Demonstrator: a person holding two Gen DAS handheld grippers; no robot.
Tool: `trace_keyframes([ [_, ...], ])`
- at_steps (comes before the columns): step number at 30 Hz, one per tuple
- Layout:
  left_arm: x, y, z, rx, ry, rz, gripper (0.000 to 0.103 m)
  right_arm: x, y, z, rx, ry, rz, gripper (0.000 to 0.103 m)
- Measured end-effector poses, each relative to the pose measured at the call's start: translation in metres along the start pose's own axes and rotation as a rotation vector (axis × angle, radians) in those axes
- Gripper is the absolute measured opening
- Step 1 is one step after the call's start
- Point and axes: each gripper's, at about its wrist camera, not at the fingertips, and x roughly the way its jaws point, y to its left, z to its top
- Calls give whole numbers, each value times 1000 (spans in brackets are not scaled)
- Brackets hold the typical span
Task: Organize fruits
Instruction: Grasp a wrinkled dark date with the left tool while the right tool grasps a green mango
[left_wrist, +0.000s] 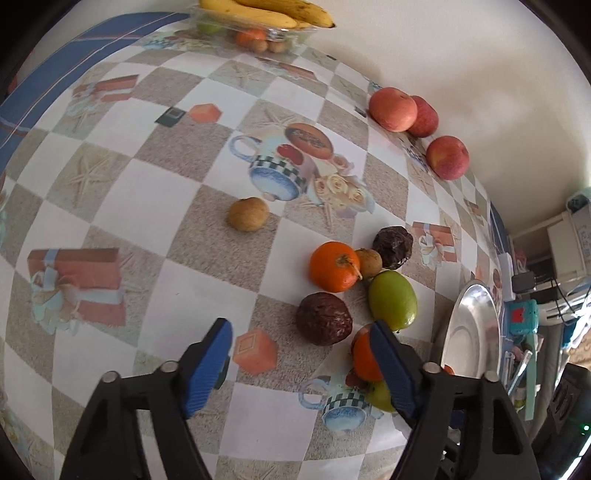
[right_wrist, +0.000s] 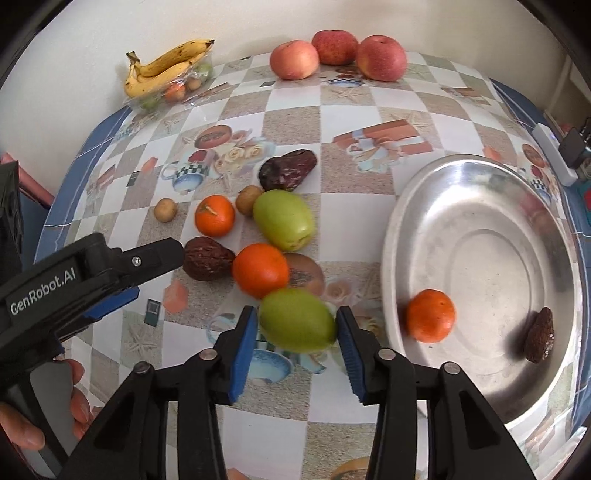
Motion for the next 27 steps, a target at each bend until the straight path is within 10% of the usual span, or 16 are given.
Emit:
trace_keyframes([
  [14,23,-18,2,93,19,-13,38,3,-9,-3,5,23,-1,45],
  [27,15,-3,0,-5,48,11,38,10,-3,-3,-18,63,40,46],
])
